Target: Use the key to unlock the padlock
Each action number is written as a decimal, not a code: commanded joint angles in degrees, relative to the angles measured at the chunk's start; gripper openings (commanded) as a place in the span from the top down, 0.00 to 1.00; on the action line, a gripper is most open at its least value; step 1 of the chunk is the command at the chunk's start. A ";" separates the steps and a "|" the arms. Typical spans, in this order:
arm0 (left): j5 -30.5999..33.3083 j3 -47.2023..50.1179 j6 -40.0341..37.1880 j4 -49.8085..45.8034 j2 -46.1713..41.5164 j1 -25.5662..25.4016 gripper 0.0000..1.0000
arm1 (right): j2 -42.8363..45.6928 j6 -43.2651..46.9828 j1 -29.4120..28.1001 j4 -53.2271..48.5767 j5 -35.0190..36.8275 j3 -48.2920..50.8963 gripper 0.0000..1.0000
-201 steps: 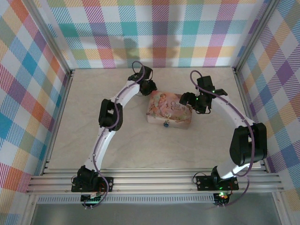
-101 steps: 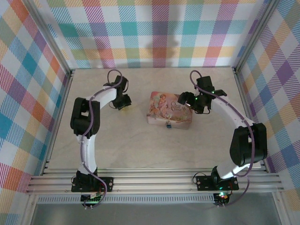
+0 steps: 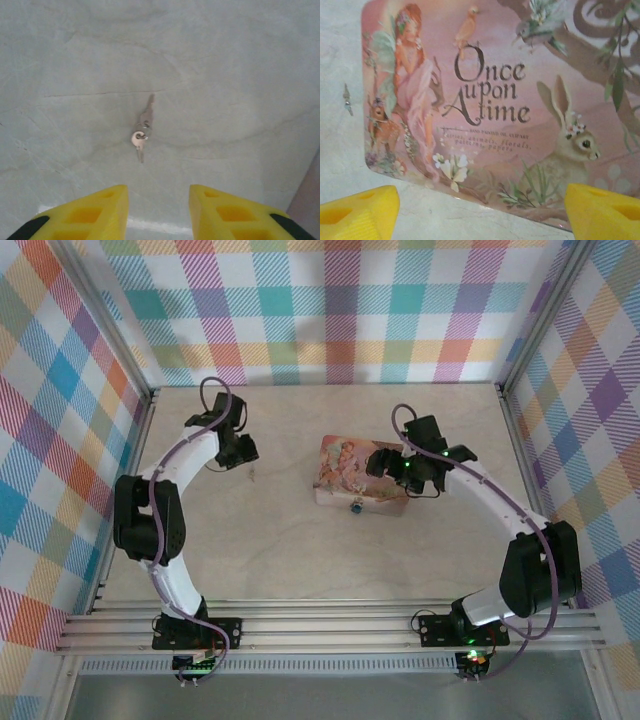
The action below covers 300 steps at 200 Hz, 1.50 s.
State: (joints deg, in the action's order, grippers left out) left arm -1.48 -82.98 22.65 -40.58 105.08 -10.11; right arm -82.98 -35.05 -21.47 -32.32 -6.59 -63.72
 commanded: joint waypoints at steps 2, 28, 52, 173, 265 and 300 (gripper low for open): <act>-4.17 -1.95 -2.39 -3.34 4.43 0.83 0.66 | 1.83 -1.59 -1.01 0.51 0.94 1.05 0.15; -4.03 -5.79 -4.30 -5.61 8.94 1.65 0.68 | 2.98 -2.04 -1.89 0.41 1.66 1.63 0.15; -2.37 -8.22 -6.26 -6.91 12.38 1.84 0.68 | 3.44 -2.21 -2.64 0.26 2.00 1.94 0.15; 10.54 -15.66 -18.86 -9.87 17.36 -3.30 0.71 | -0.38 -3.22 -5.22 0.64 2.56 -0.43 0.15; 13.02 -17.17 -19.60 -13.11 21.40 -4.04 0.71 | -0.12 -2.92 -5.32 -0.03 3.91 -0.25 0.15; 13.67 -15.27 -19.64 -12.68 20.92 -4.00 0.75 | -0.41 -2.92 -5.33 0.20 3.70 -0.52 0.15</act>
State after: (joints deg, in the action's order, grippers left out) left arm 10.63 -99.48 3.55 -51.20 126.54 -14.17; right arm -82.94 -37.34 -26.35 -32.21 -3.42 -62.37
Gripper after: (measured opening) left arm 0.277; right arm 0.853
